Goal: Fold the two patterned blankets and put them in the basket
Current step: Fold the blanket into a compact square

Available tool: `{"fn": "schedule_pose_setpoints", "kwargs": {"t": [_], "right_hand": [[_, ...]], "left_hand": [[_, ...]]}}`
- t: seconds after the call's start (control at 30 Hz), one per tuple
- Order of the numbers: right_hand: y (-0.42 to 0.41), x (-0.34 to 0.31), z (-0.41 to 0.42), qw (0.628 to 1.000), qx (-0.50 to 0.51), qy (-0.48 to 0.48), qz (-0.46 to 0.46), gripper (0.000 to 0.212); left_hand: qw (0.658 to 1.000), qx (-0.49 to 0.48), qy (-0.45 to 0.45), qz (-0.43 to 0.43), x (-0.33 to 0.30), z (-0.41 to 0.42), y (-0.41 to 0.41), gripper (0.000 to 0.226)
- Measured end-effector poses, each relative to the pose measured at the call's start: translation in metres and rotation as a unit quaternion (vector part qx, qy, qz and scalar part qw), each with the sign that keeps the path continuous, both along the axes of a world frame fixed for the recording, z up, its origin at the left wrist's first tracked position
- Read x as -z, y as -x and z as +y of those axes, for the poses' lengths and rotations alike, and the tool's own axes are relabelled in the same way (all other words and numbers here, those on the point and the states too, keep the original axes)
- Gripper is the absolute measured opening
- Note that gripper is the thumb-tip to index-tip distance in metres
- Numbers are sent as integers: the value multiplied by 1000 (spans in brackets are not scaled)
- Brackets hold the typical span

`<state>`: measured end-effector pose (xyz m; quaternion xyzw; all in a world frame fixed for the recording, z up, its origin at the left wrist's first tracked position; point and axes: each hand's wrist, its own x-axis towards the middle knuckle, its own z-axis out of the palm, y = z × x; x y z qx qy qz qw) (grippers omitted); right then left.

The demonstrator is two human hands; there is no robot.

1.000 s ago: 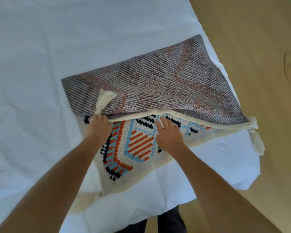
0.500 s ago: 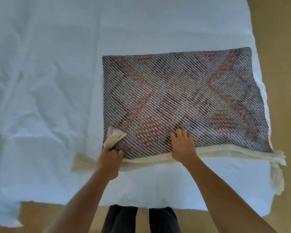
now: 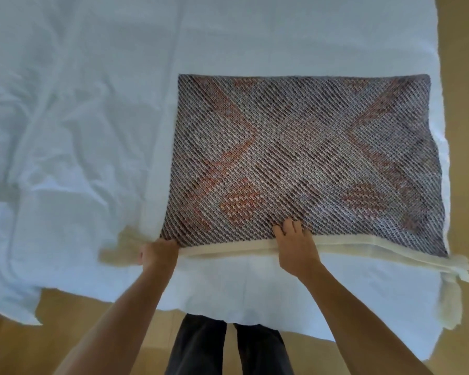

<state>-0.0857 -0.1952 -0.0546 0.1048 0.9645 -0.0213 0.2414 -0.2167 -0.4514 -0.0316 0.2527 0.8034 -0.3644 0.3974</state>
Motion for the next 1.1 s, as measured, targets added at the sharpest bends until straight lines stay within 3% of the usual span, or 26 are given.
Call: {"fn": "schedule_pose_setpoints", "kwargs": {"t": [0.13, 0.2, 0.33, 0.43, 0.57, 0.7, 0.87, 1.1], "right_hand": [[-6, 2, 6, 999, 21, -6, 31, 47], [-13, 0, 13, 998, 33, -12, 45, 50], [-33, -3, 42, 995, 66, -49, 57, 43], [-50, -3, 70, 990, 91, -86, 62, 36], [-71, -5, 107, 983, 114, -137, 50, 39], [-95, 1, 140, 973, 155, -164, 38, 48], [-106, 6, 155, 979, 155, -127, 43, 55], [-150, -1, 161, 991, 112, -49, 54, 41]], "left_hand": [[997, 28, -21, 65, -1, 6, -1, 41], [993, 50, -83, 72, 1, 14, -3, 41], [962, 143, -226, 48, 10, 36, -10, 38], [939, 164, -299, 32, 23, 50, -15, 50], [912, 205, -352, 46, 34, 66, -20, 53], [910, 218, -349, 50, 37, 79, -27, 57], [925, 219, -310, 25, 41, 77, -27, 74], [949, 233, -208, -25, 17, 72, -29, 58]]}}
